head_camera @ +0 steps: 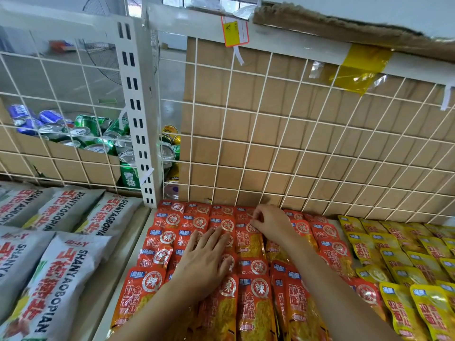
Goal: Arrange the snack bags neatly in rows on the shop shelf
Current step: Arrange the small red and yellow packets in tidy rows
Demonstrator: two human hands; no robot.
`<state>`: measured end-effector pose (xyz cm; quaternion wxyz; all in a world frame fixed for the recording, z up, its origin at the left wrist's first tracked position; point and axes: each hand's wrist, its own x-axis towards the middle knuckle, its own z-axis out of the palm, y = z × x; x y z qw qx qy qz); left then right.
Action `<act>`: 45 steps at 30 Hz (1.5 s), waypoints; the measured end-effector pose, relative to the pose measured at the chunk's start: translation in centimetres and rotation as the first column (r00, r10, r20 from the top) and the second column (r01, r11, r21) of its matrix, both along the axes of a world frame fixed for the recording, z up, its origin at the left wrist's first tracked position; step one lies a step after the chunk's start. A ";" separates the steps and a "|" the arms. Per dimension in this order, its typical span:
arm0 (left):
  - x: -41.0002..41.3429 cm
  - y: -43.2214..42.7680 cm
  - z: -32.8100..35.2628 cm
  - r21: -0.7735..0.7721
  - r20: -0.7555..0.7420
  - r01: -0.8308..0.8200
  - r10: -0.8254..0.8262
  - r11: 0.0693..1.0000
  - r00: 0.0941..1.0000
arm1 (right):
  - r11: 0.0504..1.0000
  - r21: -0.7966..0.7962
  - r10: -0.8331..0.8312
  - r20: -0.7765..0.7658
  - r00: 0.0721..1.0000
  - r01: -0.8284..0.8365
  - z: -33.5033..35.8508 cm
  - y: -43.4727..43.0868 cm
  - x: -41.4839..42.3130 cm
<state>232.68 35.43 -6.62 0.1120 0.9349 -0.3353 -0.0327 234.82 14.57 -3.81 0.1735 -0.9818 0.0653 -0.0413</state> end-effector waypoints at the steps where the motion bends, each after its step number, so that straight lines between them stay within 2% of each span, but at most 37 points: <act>1: 0.0 0.0 0.0 -0.001 -0.004 0.000 0.000 1.000 1.000 | 1.000 -0.007 -0.002 0.000 1.000 0.002 0.0 0.0 0.0; 9: -0.1 0.0 0.2 0.000 -0.010 0.002 -0.002 1.000 1.000 | 0.997 -0.075 -0.003 0.021 1.000 0.005 0.0 -0.1 -0.1; 17: 0.0 0.0 0.0 -0.005 -0.013 0.000 0.000 1.000 1.000 | 0.997 -0.073 0.030 -0.045 0.999 -0.033 0.1 -0.1 0.0; 26: 0.0 0.0 0.3 0.019 -0.020 -0.001 0.001 1.000 1.000 | 1.000 -0.029 -0.001 -0.010 1.000 0.001 -0.1 -0.3 0.3; 30: 0.2 -0.5 1.1 0.009 -0.011 0.053 -0.053 0.999 0.999 | 0.999 0.040 -0.033 0.039 0.999 0.031 -0.3 -0.6 0.6; 36: 1.1 -2.0 1.6 0.047 -0.076 0.161 -0.157 0.986 0.985 | 0.997 -0.051 -0.060 0.036 0.998 0.062 -0.7 -0.6 0.8; 41: 1.4 -2.6 1.5 0.066 -0.106 0.186 -0.179 0.980 0.978 | 0.997 -0.044 -0.070 0.018 0.997 0.070 -0.9 -0.7 1.1; 45: 1.5 -2.7 1.6 0.086 -0.109 0.190 -0.180 0.978 0.978 | 0.999 -0.012 -0.043 0.064 0.997 0.044 -0.8 -0.8 0.9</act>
